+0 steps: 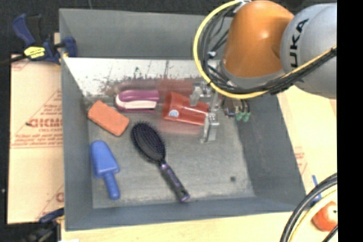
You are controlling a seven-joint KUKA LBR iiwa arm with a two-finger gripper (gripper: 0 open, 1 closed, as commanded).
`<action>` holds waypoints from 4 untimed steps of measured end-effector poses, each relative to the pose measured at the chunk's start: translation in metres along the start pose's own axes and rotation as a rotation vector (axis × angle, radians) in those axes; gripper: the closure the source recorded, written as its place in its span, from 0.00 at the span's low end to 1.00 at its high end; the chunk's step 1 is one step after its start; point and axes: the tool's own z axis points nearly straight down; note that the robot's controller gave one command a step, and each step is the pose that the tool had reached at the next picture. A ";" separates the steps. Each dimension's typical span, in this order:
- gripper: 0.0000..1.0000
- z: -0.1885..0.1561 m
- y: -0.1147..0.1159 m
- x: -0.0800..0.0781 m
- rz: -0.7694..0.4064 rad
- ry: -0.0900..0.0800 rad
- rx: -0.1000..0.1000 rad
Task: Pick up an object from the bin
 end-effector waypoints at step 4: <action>0.00 0.113 0.001 -0.066 0.449 -0.057 -0.011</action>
Offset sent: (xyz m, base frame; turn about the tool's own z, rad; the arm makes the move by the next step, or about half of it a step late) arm 0.0470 -0.0059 -0.1498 0.2512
